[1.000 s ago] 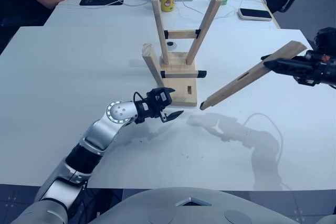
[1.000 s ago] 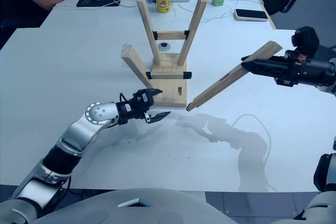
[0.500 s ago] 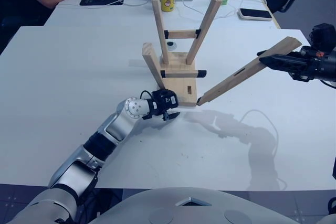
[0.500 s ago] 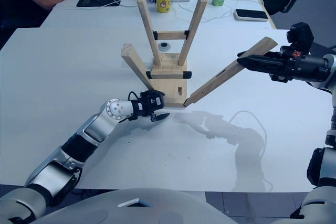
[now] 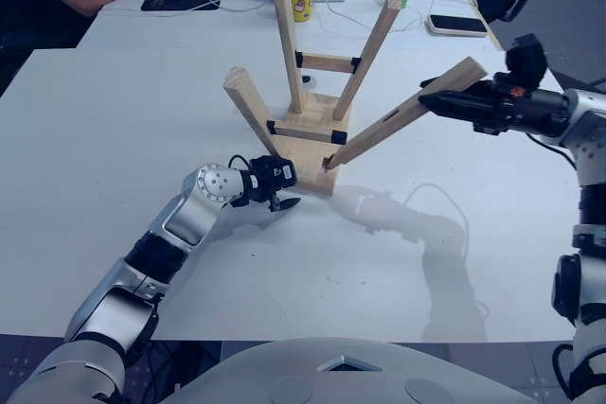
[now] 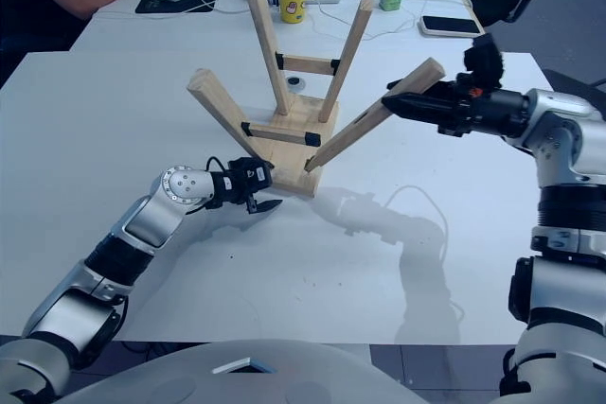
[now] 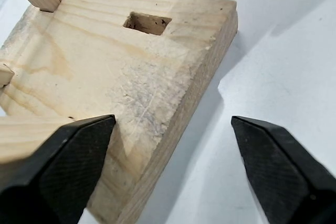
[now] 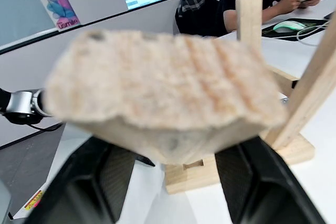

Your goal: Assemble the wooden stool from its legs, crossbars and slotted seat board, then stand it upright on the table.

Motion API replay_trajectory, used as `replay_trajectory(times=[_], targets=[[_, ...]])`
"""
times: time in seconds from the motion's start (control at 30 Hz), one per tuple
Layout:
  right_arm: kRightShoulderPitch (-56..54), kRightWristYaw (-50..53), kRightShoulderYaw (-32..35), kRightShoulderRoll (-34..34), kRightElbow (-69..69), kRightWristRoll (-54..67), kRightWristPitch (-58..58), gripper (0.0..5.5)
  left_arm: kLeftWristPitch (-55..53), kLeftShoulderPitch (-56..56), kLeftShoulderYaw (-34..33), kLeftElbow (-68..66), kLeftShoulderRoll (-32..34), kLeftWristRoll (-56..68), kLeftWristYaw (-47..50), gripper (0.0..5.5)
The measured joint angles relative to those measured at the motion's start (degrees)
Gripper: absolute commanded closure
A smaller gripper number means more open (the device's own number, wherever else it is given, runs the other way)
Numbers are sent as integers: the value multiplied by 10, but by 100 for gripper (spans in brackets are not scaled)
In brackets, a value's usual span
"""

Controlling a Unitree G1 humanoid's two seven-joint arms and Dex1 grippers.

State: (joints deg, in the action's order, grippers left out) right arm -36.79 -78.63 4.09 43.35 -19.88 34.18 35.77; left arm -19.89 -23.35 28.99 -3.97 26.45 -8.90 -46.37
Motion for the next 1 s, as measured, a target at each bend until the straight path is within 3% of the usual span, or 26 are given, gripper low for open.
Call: replay_trajectory(times=[0.4, 1.0], targets=[[-51, -34, -61, -7, -50, -87, -70, 343, -9, 1, -5, 1, -7, 4, -5, 141], [-81, -43, -124, 17, 58, -153, -54, 343, -19, 10, -17, 3, -19, 5, 1, 141]])
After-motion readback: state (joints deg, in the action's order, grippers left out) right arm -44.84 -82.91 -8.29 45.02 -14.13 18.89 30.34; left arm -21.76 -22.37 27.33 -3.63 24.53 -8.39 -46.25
